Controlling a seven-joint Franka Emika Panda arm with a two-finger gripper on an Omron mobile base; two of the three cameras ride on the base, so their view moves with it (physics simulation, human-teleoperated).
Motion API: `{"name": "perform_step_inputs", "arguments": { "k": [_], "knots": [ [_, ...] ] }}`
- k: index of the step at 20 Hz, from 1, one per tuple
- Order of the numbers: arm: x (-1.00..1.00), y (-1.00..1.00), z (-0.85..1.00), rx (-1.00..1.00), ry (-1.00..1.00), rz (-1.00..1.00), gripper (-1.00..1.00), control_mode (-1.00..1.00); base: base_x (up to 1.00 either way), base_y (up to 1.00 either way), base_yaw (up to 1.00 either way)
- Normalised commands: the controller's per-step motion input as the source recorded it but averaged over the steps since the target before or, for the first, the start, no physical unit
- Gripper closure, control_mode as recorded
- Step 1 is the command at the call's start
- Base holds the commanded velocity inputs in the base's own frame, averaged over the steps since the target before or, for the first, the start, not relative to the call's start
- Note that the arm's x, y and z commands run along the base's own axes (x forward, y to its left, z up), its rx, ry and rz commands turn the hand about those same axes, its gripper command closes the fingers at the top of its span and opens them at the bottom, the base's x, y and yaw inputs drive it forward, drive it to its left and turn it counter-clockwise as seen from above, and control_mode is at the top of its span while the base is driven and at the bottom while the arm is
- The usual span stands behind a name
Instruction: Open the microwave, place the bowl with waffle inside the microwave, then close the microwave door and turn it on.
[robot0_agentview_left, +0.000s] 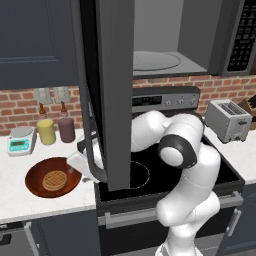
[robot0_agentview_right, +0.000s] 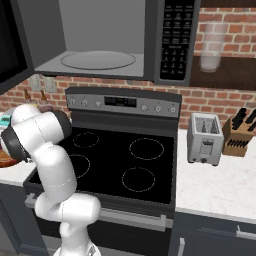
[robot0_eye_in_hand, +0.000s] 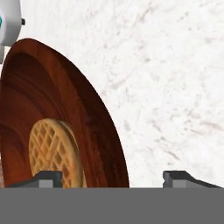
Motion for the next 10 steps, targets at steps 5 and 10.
{"name": "perform_step_inputs", "arguments": {
  "k": [5, 10],
  "knots": [
    [0.02, 0.02, 0.00, 0.00, 0.00, 0.00, 1.00, -1.00, 0.00, 0.00, 0.00],
    [0.00, 0.00, 0.00, 0.00, 0.00, 0.00, 1.00, -1.00, 0.00, 0.00, 0.00]
  ]
}}
